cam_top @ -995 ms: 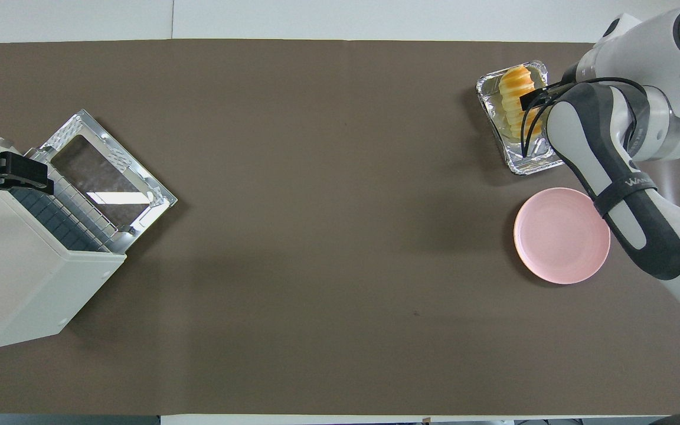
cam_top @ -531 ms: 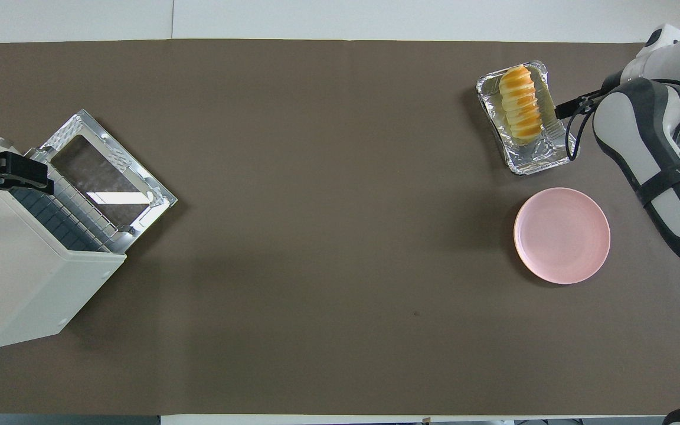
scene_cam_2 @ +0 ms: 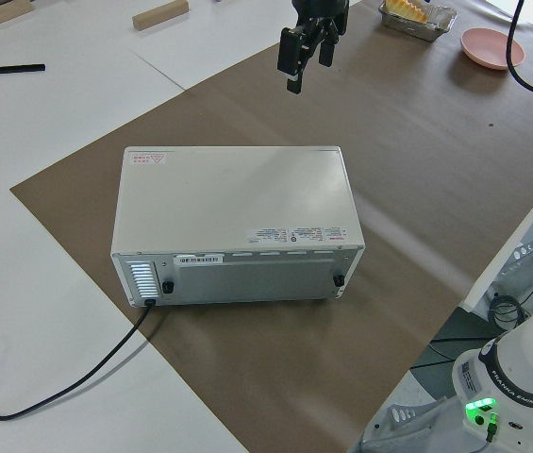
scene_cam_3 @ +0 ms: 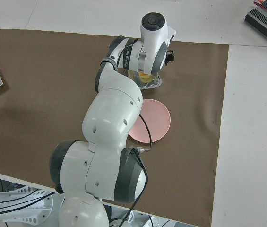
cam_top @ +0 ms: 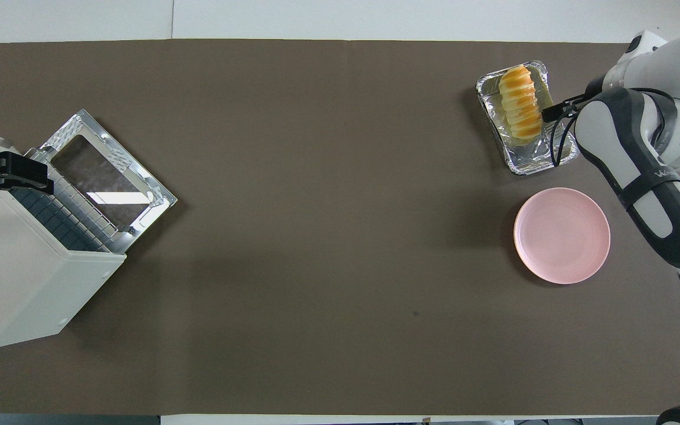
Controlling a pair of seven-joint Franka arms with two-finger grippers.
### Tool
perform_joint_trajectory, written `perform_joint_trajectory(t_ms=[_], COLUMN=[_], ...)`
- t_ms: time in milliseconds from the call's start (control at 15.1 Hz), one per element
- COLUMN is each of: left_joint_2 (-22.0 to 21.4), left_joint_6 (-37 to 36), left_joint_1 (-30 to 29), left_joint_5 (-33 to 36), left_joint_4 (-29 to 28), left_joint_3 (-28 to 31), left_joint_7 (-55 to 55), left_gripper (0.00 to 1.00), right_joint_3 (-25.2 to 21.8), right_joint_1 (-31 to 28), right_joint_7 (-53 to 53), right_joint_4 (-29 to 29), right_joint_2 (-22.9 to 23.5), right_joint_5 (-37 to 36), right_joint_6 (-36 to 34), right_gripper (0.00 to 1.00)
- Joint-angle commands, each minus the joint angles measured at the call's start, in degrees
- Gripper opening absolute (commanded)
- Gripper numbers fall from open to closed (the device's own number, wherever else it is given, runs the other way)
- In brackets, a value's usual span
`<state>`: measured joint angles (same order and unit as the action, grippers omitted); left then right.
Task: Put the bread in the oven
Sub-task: 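Lower the bread into the foil tray and open the right gripper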
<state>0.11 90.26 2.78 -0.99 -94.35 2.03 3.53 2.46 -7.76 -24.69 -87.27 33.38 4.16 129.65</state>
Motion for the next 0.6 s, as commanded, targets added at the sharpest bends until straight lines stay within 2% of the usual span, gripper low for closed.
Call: perform_joint_trajectory(t_ms=[0,133,199,398,531], left_joint_2=[-1.34,-1.34,-1.34,-1.34,-1.34], left_joint_6=[-0.34,-0.34,-0.34,-0.34,-0.34], left_joint_1=[0.47,0.47,0.47,0.47,0.47], left_joint_5=[0.91,0.91,0.91,0.91,0.91], left_joint_4=[-0.93,-0.93,-0.93,-0.93,-0.93], left_joint_3=[0.35,0.35,0.35,0.35,0.35], left_joint_7=[-0.19,-0.19,-0.19,-0.19,-0.19], left_gripper=[1.0,1.0,1.0,1.0,1.0], right_joint_3=[0.26,0.26,0.26,0.26,0.35], right_joint_1=[-0.68,-0.68,-0.59,-0.33,-0.15], right_joint_7=[-1.41,-1.67,-1.59,-0.8,-0.71], right_joint_4=[-1.93,-4.39,-5.18,-5.54,-5.37], right_joint_2=[-0.42,-1.03,-1.21,-1.39,-1.65], right_joint_5=[1.11,1.11,1.11,2.07,3.66], right_joint_6=[1.3,2.53,3.49,3.24,2.36], right_gripper=[0.8,0.65,0.53,0.0,0.0])
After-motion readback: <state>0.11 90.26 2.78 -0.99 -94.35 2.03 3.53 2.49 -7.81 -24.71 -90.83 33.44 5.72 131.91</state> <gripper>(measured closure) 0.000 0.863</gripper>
